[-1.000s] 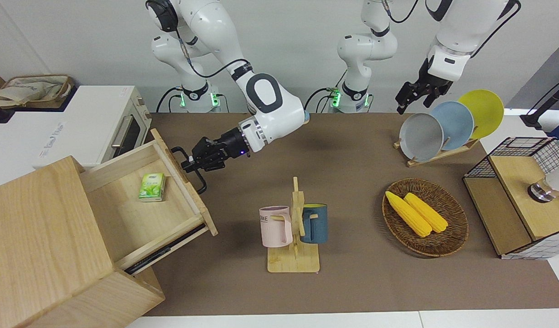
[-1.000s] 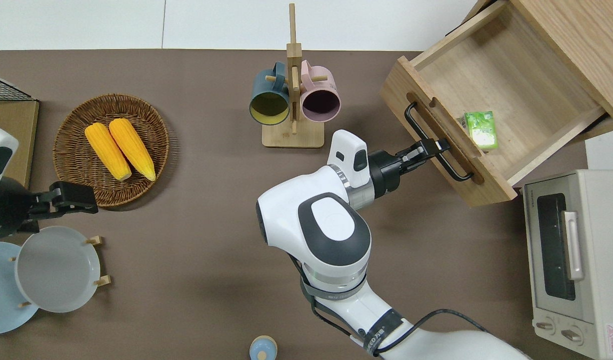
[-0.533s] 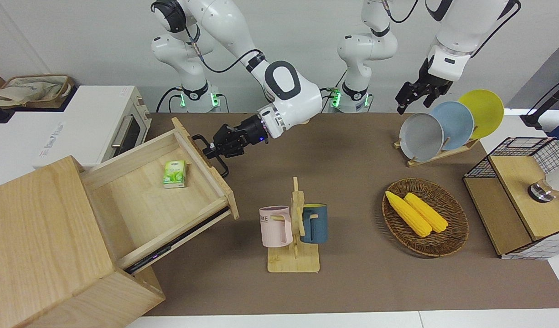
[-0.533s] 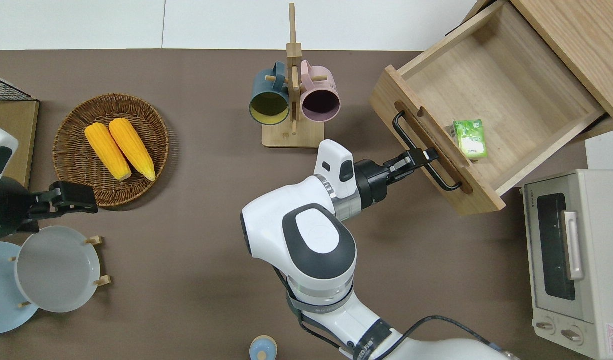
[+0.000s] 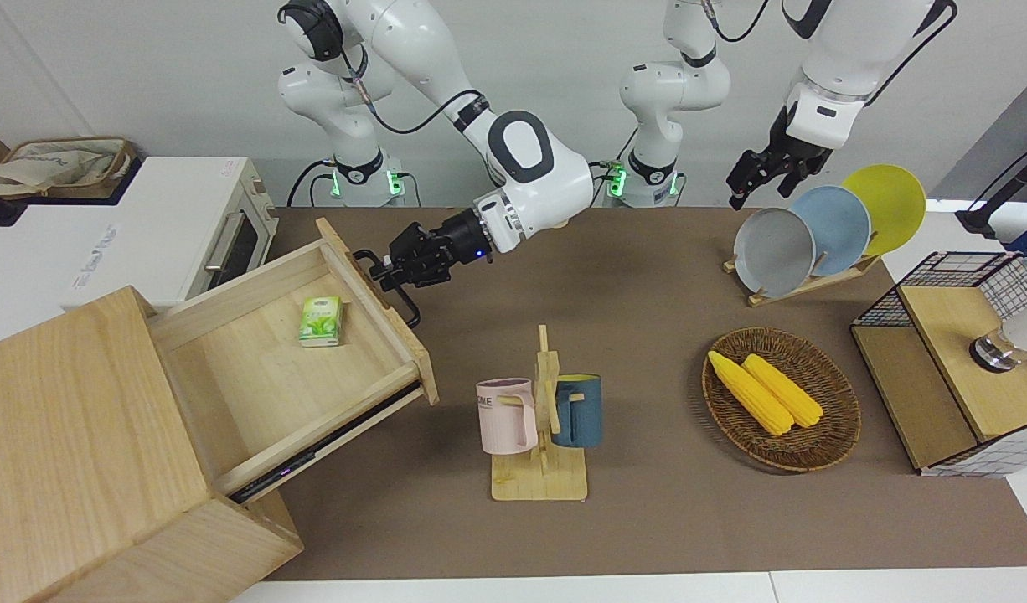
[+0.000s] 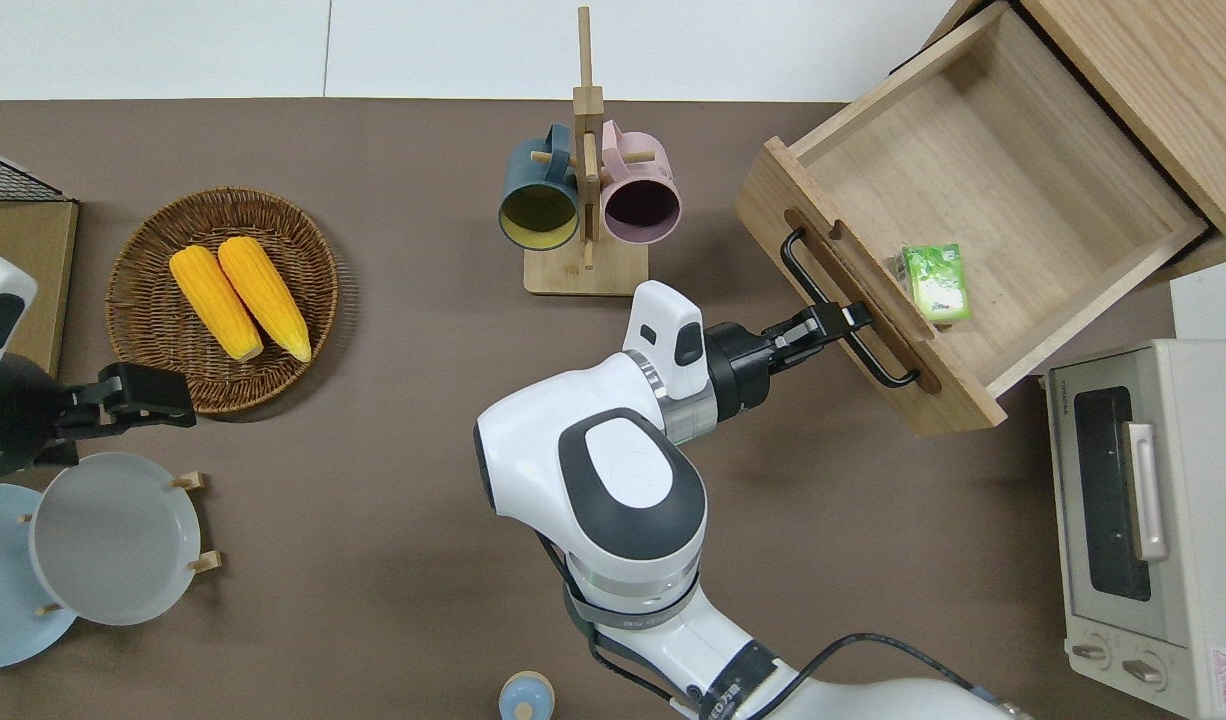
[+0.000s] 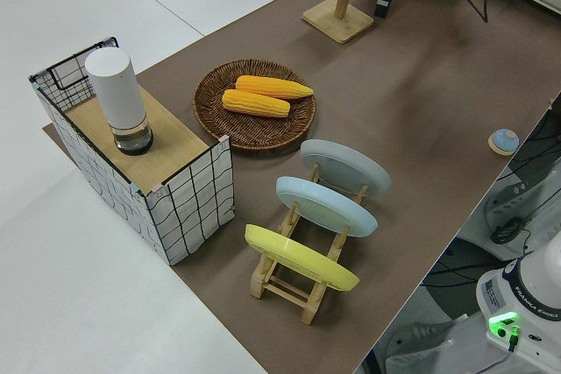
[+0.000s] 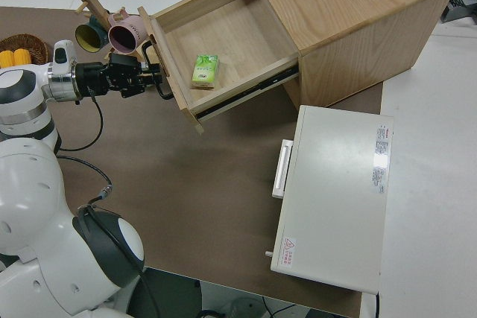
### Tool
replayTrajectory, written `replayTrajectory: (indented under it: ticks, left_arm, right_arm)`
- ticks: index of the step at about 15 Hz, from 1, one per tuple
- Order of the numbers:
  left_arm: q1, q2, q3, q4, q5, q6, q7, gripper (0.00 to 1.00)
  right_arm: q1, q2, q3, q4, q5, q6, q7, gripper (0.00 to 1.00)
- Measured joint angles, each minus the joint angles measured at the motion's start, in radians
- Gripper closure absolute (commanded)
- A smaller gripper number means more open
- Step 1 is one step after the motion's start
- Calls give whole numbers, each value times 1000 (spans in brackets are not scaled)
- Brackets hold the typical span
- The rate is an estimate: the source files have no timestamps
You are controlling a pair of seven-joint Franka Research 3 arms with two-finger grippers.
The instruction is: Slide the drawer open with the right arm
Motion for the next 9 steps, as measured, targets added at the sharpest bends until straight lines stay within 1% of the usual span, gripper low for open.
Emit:
replayTrajectory:
  ticks: [2, 5, 7, 9]
  left_arm:
    - [0, 0, 0, 0, 0, 0, 0, 7]
    - [0, 0, 0, 0, 0, 0, 0, 7]
    - [0, 0, 0, 0, 0, 0, 0, 7]
    - [0, 0, 0, 0, 0, 0, 0, 7]
  right_arm:
    - [3, -3, -2, 8, 0, -11, 0, 9]
    - [6, -7, -2, 11, 0, -13, 0, 9]
    - [20, -9, 0, 11, 1, -19, 0, 9]
    - [37, -10, 1, 11, 25, -27, 0, 9]
